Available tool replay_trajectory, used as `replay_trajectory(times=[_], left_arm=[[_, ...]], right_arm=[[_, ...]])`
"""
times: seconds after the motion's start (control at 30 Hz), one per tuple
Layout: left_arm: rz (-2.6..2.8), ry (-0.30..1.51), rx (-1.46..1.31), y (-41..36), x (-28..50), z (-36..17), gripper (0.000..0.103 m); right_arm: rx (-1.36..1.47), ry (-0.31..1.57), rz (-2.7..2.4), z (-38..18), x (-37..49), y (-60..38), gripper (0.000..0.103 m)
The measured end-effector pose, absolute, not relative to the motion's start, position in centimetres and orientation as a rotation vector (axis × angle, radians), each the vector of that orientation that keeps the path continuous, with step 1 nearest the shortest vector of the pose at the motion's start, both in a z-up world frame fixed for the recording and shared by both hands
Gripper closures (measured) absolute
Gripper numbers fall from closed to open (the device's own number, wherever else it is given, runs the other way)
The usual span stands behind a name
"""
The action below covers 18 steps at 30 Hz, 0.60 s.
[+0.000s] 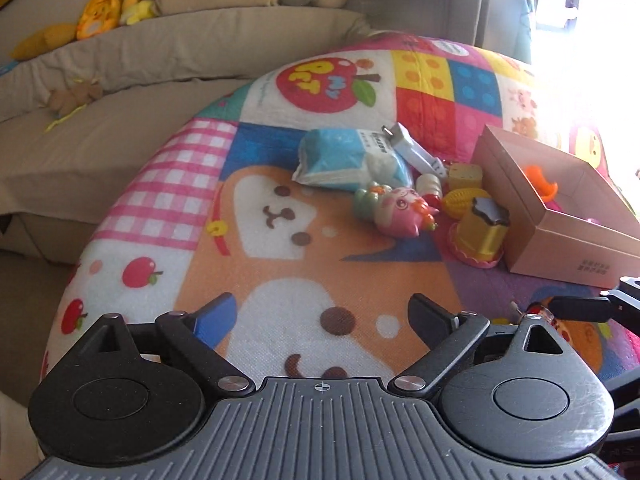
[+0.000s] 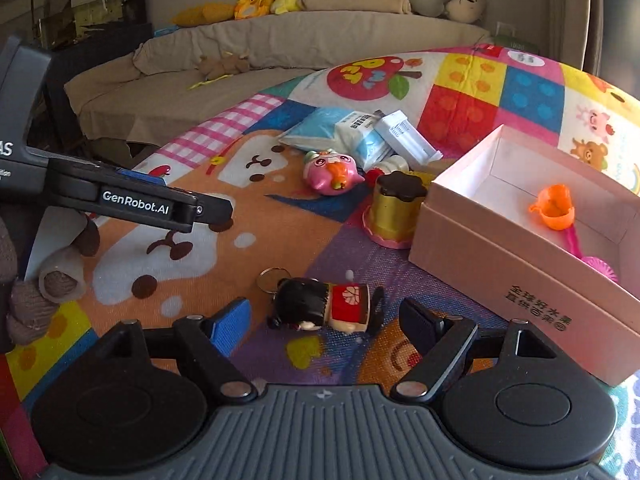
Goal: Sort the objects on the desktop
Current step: 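Grasp the brown-capped yellow pudding toy with the left tool while the right tool approaches the doll keychain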
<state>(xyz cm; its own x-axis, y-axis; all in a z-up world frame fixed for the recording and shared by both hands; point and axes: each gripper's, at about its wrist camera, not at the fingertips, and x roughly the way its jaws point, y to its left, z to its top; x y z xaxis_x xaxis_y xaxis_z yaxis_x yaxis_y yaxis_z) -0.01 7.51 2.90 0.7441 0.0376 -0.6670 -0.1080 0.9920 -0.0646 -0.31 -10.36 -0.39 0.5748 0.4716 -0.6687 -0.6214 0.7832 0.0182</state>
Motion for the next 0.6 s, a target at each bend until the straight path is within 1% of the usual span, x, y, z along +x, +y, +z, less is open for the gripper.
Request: replay_trajectory(times=[0.2,0.23,0.3,0.37,0.43,0.47,0.5,0.6], left_arm=[[0.0,0.691,-0.062,5.2,1.0,3.3,0.006],[-0.025,0.677,-0.047,4.5,1.3,3.4,0.006],[-0.068,0.648,-0.01,2.9,2.1,3.4,0.006],[-0.109,0.614,0.044,1.1,3.2,3.3,0.007],[-0.135,0.601,0.084,-0.3,4.6,3.0,0.017],[-0.142,0.61,0.088,-0.7,5.4,2.8,0.028],[-0.152,0.62,0.082,-1.0,6.1,2.7,0.034],[-0.209,0.638,0.061,-1.4,7.8,2.3,0.034]], right_arm=[[-0.219,0.702,0.6,-0.6,0.5,-11.0,0.022],[-0.226,0.69,0.582,-0.6,0.2,-11.5,0.026],[-0.255,0.668,0.535,-0.6,-0.2,-12.6,0.029],[-0.248,0.672,0.489,-0.6,-0.4,-14.1,0.029],[-0.197,0.692,0.463,-0.6,-0.6,-16.0,0.029],[-0.175,0.696,0.451,-0.5,-0.7,-16.8,0.029],[-0.155,0.697,0.436,-0.5,-0.9,-17.5,0.028],[-0.129,0.686,0.398,-0.7,-1.3,-18.9,0.026]])
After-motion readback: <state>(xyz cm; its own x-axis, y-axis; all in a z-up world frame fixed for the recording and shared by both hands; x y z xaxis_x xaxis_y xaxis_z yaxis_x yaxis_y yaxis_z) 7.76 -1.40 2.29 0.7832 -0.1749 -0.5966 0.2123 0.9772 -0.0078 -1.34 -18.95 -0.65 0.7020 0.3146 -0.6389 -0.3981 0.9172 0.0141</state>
